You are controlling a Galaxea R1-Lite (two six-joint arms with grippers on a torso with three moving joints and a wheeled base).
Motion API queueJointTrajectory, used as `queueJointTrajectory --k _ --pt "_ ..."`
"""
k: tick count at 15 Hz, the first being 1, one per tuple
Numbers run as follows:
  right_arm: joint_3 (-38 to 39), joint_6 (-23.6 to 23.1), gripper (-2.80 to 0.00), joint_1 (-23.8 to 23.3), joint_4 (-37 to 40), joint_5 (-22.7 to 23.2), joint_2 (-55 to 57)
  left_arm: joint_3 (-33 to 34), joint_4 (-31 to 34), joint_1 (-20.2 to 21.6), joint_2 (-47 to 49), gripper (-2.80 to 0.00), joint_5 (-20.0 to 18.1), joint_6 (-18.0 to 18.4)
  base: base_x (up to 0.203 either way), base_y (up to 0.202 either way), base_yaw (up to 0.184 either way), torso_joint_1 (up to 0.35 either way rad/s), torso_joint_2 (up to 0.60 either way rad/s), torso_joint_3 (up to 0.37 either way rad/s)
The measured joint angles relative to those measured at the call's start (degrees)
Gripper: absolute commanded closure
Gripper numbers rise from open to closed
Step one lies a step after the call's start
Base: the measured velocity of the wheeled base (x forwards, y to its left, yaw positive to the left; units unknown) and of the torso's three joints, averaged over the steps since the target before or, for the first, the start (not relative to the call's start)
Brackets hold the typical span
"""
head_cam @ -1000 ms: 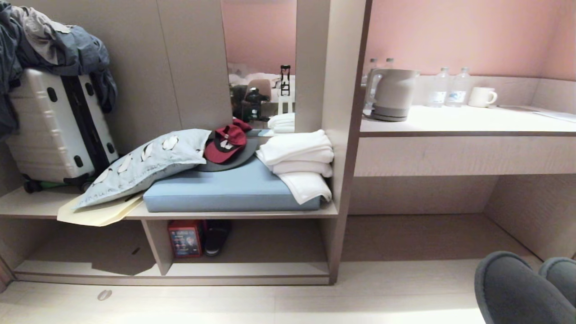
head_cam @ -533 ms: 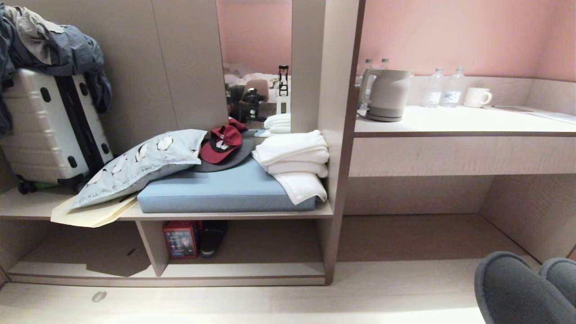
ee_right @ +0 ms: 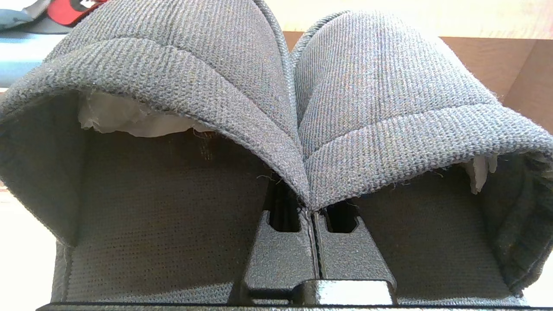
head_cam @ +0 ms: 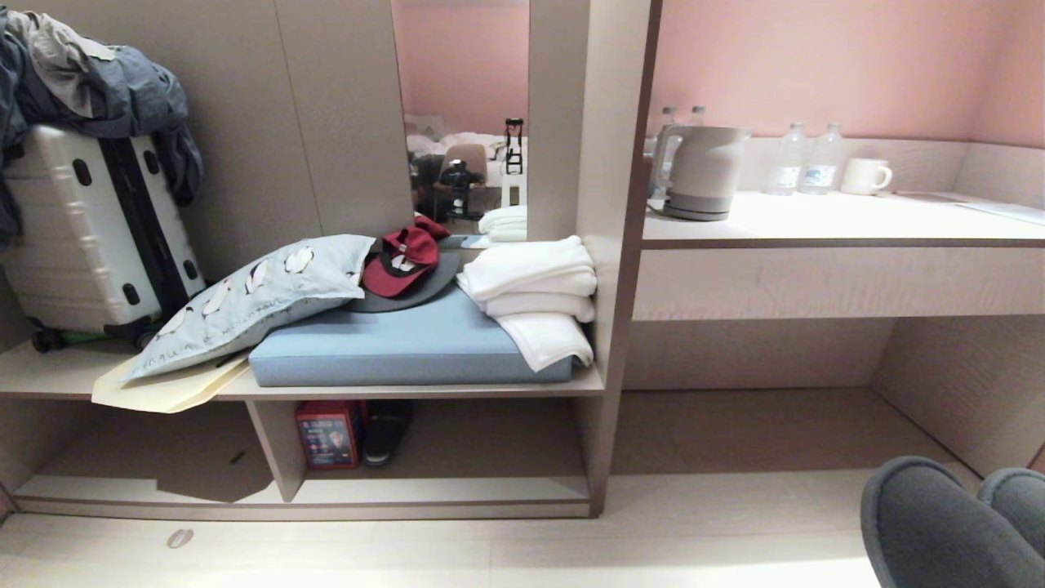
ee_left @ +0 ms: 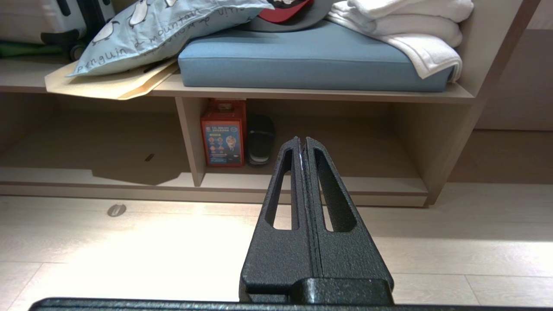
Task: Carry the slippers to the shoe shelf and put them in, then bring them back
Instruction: Place the slippers on the floor
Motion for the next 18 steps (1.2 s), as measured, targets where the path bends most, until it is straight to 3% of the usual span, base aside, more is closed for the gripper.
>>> queueJointTrajectory --k 15,18 --pt "0.0 0.0 0.0 0.0 -0.01 0.01 0.0 0.0 -0.04 0.0 0.0 0.0 -0.02 0.06 0.0 0.0 0.0 0.0 0.0 0.0" --pt "0.0 0.03 0.0 -0.01 0.0 0.01 0.0 0.0 -0.03 0.0 0.0 0.0 0.02 0.04 0.004 -0.12 0.007 0.001 0.0 0.001"
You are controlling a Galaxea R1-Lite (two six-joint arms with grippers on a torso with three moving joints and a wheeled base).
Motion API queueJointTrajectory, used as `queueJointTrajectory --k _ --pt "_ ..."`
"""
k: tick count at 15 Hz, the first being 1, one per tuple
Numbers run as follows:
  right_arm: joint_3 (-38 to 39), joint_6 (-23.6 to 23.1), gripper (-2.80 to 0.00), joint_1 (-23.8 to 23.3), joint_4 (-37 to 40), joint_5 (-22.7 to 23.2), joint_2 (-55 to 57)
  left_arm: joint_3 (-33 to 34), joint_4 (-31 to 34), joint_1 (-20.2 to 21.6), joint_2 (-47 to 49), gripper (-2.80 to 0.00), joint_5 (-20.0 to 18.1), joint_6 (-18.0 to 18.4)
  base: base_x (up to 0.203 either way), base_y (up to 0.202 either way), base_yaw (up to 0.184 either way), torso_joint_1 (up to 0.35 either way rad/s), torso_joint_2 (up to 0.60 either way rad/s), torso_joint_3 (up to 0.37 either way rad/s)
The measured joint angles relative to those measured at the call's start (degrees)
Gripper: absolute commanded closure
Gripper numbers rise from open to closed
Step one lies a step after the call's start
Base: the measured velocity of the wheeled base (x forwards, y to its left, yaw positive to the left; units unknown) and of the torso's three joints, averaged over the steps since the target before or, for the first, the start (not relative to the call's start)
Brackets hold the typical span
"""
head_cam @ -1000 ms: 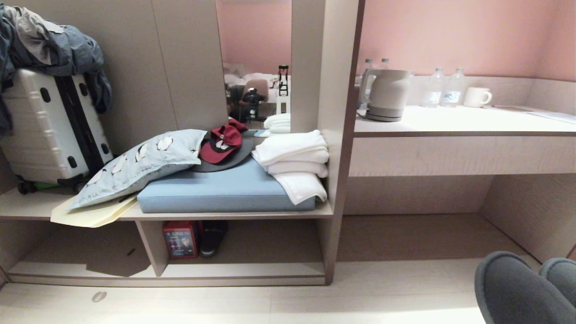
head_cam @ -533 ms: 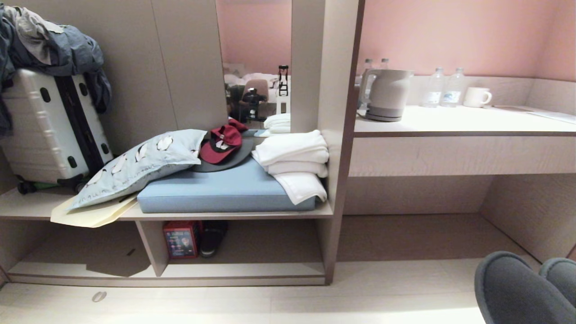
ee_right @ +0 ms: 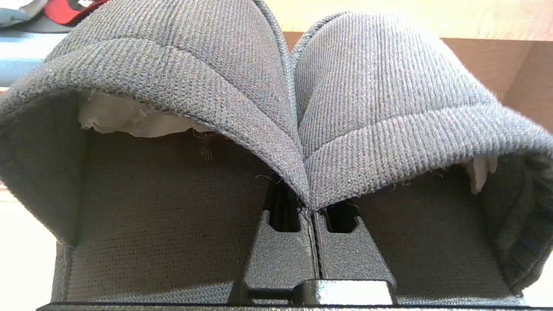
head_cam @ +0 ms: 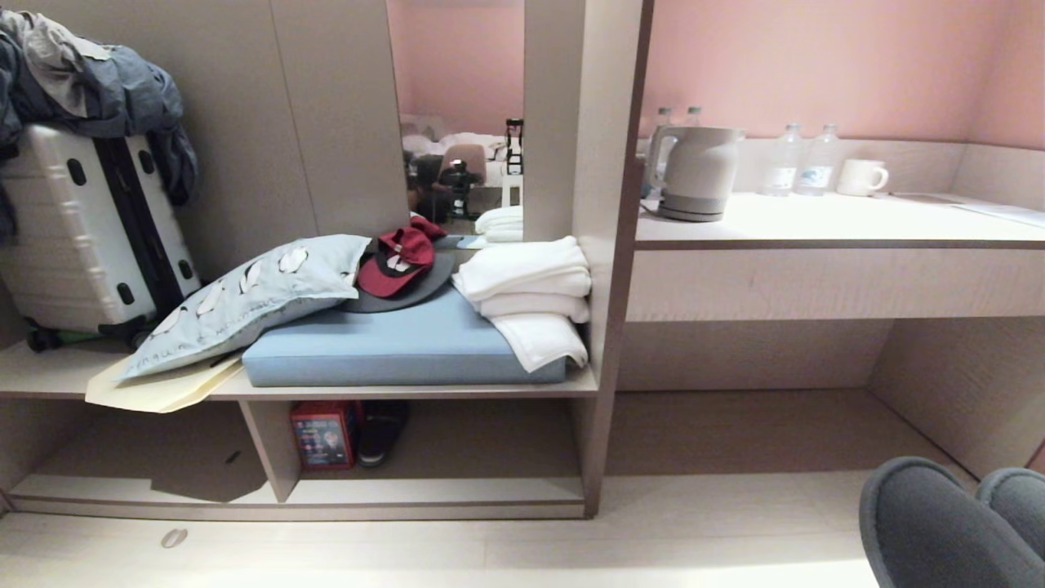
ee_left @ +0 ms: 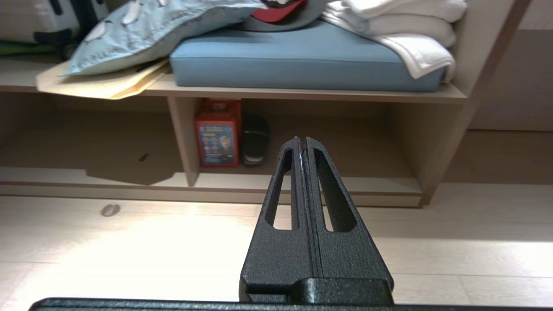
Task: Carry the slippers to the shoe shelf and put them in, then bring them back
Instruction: Place the slippers on the floor
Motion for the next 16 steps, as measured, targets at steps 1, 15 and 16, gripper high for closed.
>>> queueJointTrajectory --k 1,15,16 --pt "0.0 -0.02 0.0 0.0 0.0 0.0 0.0 0.0 0.02 0.0 0.0 0.0 -0.02 0.02 0.0 -0.194 0.001 -0.002 0.0 0.002" --pt "0.0 -0.02 0.0 0.02 0.0 -0.02 0.0 0.0 0.02 -0.02 0.0 0.0 0.04 -0.37 0.0 -0.189 0.002 0.002 0.0 0.003" --pt "0.0 -0.03 0.0 0.0 0.01 -0.02 0.0 0.0 0.0 0.0 0.0 0.0 0.04 -0.33 0.0 -0.049 -0.002 -0.001 0.0 0.002"
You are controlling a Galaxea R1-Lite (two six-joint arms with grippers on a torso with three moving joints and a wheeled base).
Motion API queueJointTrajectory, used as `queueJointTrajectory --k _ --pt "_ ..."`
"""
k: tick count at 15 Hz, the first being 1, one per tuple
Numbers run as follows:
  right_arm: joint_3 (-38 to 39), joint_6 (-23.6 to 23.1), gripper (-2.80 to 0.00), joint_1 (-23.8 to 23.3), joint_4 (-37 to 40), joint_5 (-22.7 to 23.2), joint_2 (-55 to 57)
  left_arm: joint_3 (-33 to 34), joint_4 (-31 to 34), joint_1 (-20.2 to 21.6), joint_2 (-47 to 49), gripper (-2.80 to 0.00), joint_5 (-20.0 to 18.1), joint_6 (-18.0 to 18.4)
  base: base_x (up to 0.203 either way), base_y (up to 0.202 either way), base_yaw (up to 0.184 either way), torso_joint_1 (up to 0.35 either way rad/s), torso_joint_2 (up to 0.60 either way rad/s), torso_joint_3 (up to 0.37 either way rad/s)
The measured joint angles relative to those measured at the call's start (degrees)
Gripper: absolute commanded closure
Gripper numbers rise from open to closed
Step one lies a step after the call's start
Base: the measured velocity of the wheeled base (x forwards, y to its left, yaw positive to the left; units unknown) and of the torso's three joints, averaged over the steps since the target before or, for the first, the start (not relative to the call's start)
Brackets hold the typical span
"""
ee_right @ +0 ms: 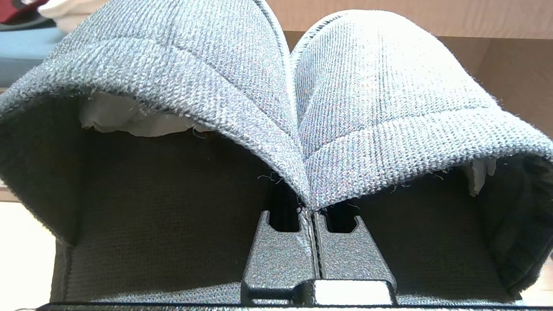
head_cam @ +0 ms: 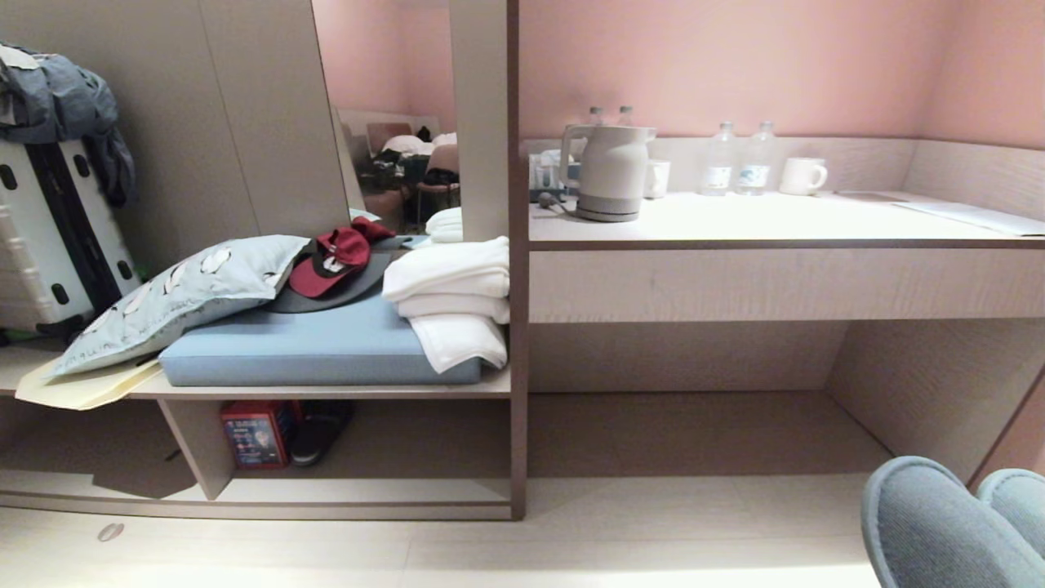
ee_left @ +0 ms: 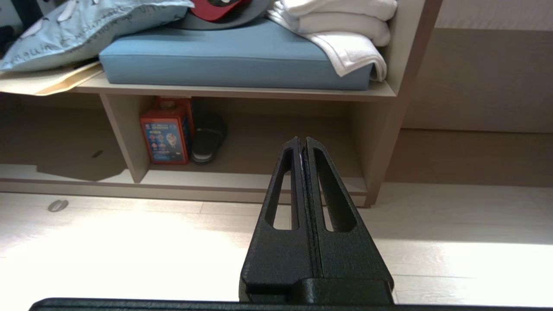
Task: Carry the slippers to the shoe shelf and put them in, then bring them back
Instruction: Place the slippers on the floor
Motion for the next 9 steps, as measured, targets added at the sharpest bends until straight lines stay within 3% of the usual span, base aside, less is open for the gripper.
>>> queueJointTrajectory --k 9 --pt "0.0 0.0 0.0 0.06 -0.01 0.02 0.0 0.0 0.01 0.0 0.0 0.0 0.02 0.02 0.0 0.0 0.0 0.0 0.0 0.0"
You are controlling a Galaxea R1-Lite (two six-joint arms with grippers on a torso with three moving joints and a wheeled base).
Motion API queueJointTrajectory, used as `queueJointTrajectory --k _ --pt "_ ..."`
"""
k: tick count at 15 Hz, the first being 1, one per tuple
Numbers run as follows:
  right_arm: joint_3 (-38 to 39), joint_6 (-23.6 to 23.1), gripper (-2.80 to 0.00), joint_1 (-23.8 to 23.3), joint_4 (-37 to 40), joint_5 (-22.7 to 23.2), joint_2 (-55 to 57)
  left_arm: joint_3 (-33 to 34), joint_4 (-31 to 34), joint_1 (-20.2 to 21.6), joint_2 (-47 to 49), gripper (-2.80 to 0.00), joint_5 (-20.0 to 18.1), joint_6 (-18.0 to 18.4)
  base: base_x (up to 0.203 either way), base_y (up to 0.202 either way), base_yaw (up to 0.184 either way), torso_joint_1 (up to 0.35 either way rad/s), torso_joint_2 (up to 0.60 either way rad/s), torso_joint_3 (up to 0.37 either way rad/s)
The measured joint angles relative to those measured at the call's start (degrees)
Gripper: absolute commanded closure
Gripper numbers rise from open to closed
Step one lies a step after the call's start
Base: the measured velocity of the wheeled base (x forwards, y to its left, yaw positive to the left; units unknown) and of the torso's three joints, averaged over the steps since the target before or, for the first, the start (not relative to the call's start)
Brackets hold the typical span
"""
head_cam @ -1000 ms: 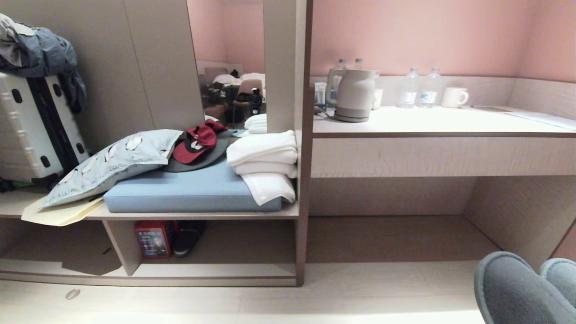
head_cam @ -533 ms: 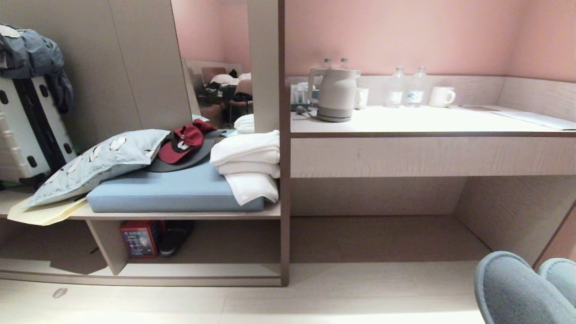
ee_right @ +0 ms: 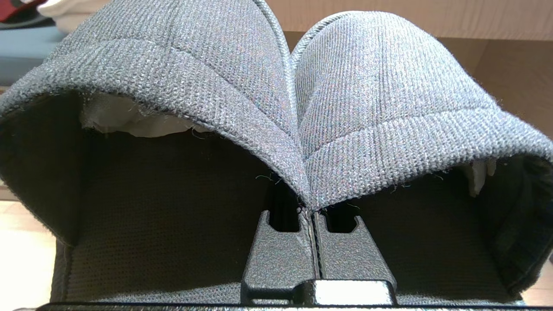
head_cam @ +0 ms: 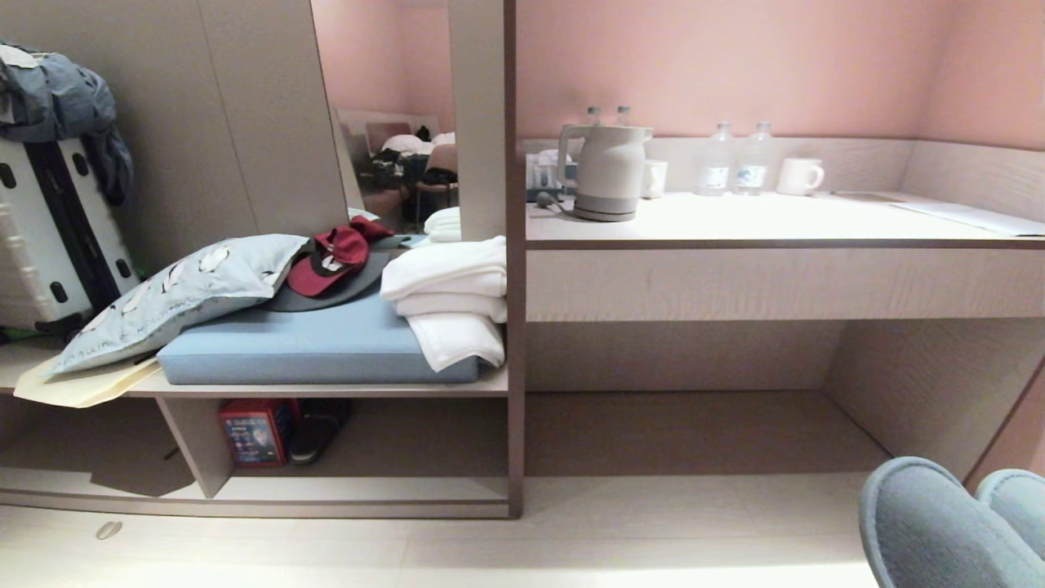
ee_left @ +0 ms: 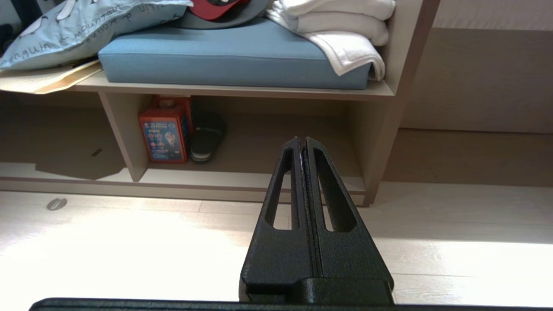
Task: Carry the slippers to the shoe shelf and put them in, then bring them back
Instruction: Place the slippers on the floor
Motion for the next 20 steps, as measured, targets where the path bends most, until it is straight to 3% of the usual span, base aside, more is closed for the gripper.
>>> queueJointTrajectory --k 20 --pt "0.0 0.0 0.0 -0.05 -0.02 -0.02 0.0 0.0 0.01 0.0 0.0 0.0 -0.06 0.09 0.0 0.0 0.0 0.0 0.0 0.0"
